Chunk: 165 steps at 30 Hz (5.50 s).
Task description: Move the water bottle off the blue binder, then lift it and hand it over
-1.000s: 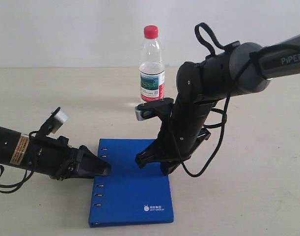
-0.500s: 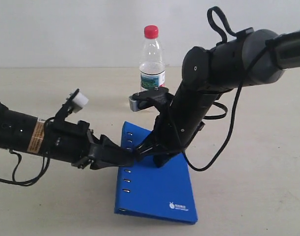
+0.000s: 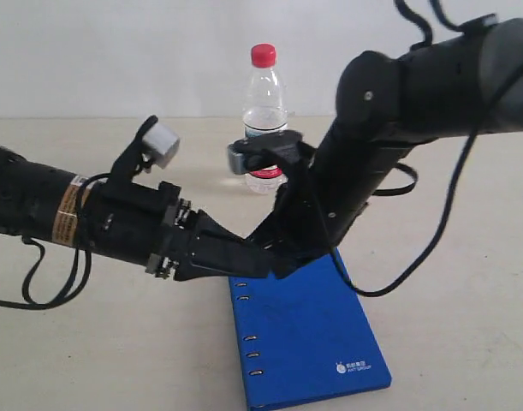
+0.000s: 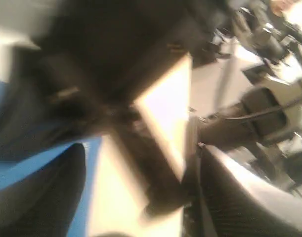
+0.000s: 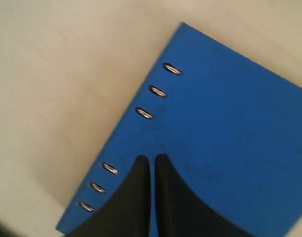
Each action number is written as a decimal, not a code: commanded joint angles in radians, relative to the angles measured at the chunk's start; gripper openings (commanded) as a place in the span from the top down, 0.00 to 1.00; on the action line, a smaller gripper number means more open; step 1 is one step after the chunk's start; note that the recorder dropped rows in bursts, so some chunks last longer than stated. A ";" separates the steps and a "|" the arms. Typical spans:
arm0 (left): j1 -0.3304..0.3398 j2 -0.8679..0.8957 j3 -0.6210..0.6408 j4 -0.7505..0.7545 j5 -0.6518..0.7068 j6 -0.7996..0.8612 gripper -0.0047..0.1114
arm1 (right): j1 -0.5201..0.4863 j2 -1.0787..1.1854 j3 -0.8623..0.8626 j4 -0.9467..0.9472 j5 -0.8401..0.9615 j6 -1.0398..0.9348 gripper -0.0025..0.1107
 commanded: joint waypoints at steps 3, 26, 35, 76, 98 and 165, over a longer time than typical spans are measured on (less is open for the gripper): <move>0.134 -0.029 0.050 0.084 0.213 -0.178 0.47 | -0.212 -0.104 0.122 -0.135 -0.087 0.189 0.98; 0.118 0.190 0.050 0.124 0.364 -0.193 0.92 | -0.304 0.101 0.181 0.353 -0.059 -0.204 0.58; 0.118 0.222 0.036 0.145 0.401 -0.214 0.92 | -0.304 0.083 0.181 0.711 0.116 -0.521 0.57; 0.120 0.225 0.024 0.155 0.389 -0.216 0.92 | -0.306 0.109 0.207 0.597 0.077 -0.399 0.47; 0.120 0.225 0.024 0.152 0.392 -0.212 0.92 | -0.297 0.160 0.182 0.614 0.081 -0.455 0.47; 0.349 0.032 0.165 -0.255 0.232 0.255 0.92 | -0.236 -0.005 0.202 1.073 0.207 -0.986 0.98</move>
